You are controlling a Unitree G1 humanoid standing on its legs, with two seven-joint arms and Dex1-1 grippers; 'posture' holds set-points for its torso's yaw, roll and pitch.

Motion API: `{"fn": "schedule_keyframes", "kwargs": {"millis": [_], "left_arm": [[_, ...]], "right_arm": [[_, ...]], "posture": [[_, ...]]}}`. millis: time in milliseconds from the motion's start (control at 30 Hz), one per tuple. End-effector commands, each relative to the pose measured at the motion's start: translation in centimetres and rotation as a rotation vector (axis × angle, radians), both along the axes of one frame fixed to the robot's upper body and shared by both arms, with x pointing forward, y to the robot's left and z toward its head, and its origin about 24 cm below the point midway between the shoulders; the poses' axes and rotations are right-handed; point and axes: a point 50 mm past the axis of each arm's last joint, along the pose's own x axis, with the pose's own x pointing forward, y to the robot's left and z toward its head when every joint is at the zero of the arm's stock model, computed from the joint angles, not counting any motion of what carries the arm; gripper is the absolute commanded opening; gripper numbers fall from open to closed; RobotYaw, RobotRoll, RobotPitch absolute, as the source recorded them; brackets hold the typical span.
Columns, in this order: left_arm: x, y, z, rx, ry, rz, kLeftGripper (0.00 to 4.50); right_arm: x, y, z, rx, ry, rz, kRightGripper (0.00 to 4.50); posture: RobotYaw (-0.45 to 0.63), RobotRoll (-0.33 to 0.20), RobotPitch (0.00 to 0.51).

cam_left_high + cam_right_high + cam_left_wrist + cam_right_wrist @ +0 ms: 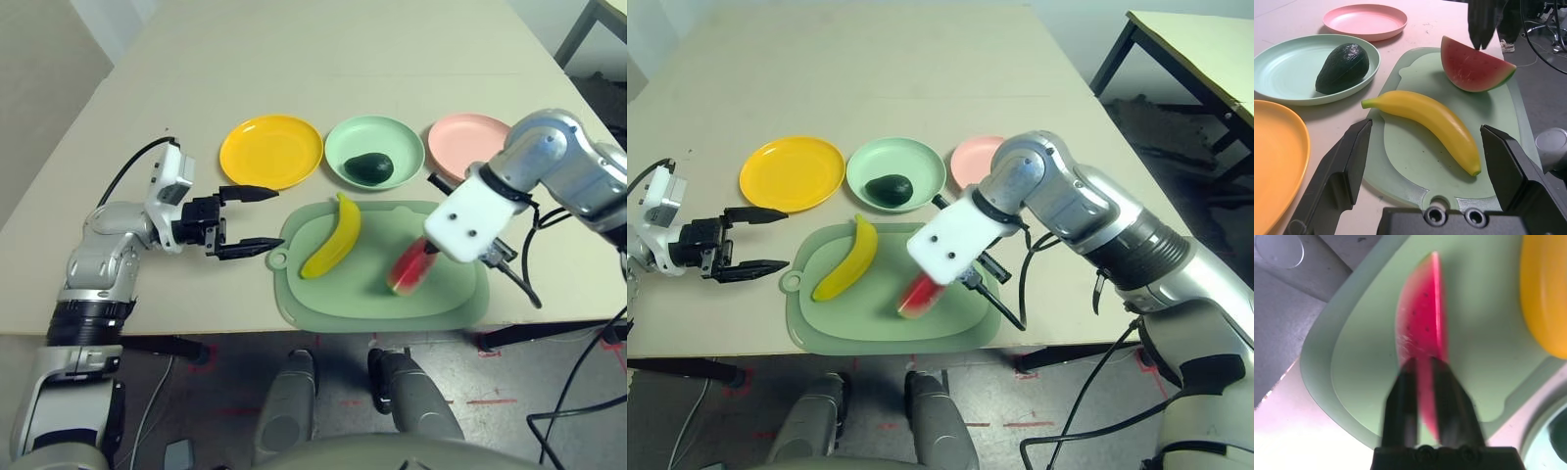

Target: Place the fruits into color-matched plates.

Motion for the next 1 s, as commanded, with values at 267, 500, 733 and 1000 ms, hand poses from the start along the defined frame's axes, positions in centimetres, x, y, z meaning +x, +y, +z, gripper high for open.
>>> {"fn": "schedule_keyframes", "kwargs": {"millis": [267,500,733,1000], "left_arm": [[-0.3,0.0,0.0,0.036,0.007,-0.004,4.5],[-0.1,0.2,0.0,0.043,0.006,0.0,4.5],[0.0,0.2,-0.1,0.048,0.003,-0.003,4.5],[-0.2,0.4,-0.2,0.047,0.0,0.004,4.5]], "right_arm": [[-0.4,0.3,-0.3,-0.007,0.006,0.023,4.48],[-0.7,0.0,0.4,-0.017,0.004,0.014,4.48],[-0.4,0.9,1.2,0.028,-0.02,0.033,4.48],[0.3,2.4,-0.6,0.112,-0.038,0.027,4.48]], "posture": [[0.0,0.0,0.184],[-0.01,0.0,0.179],[-0.01,0.0,0.173],[0.0,0.0,0.174]]}}
